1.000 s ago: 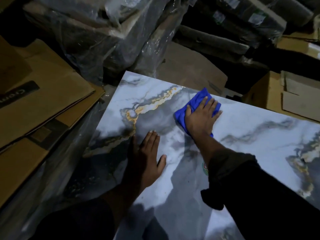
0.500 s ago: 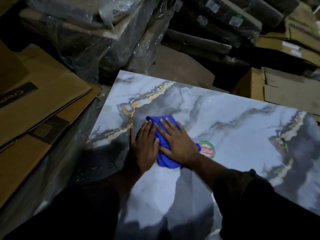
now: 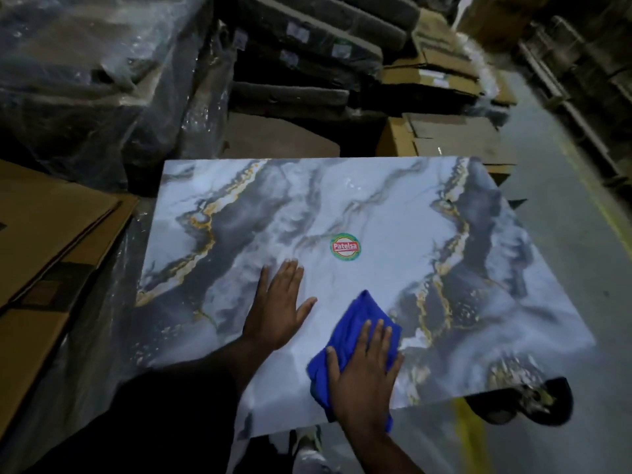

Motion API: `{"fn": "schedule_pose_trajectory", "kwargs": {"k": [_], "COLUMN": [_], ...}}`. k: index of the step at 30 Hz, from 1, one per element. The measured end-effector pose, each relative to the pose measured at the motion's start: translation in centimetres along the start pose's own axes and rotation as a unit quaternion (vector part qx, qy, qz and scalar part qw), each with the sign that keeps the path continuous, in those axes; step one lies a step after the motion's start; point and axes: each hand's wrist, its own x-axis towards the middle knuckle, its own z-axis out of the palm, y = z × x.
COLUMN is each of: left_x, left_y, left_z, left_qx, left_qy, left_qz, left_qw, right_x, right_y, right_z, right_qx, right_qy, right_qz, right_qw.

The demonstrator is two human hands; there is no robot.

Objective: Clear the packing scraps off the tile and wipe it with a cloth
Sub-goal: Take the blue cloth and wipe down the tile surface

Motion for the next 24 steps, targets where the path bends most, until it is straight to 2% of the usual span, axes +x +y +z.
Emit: {"fn": "schedule_pose_trajectory", "kwargs": {"k": [3,9,13,16,24], "left_x": [-0.1,3.1,7.6,11.5,21.1], "left_y": [0.1,-0.1,0.1,-0.1,0.0], "left_z": [-0.2,-0.2,0.3,0.9,2.0], "left_qx": [0.003,0.056,0.038,0.018,-0.012], "left_qy": [0.007,0.003,0.013,0.025,0.005], "left_qz": [0.000,-0.021,-0.048,-0.038,-0.063], "left_qw": [1.000,0.998,0.998,0.999,0.998], "right_x": [0.5,4.7,11.2,16.0,28.3], "right_y": [-1.4,-2.8,-4.2,-5.2,-8.3], "right_z": [-0.4,0.5,0.3,0.6,0.5], "right_qx": [0.024,0.023,0.017,-0.003,0.010], "right_qy": [0.001,0.034,0.038,0.034,0.051], "right_qz": [0.090,0.135,0.144,0.149,0.131], "right_qw": [0.996,0.990,0.989,0.988,0.990]}}
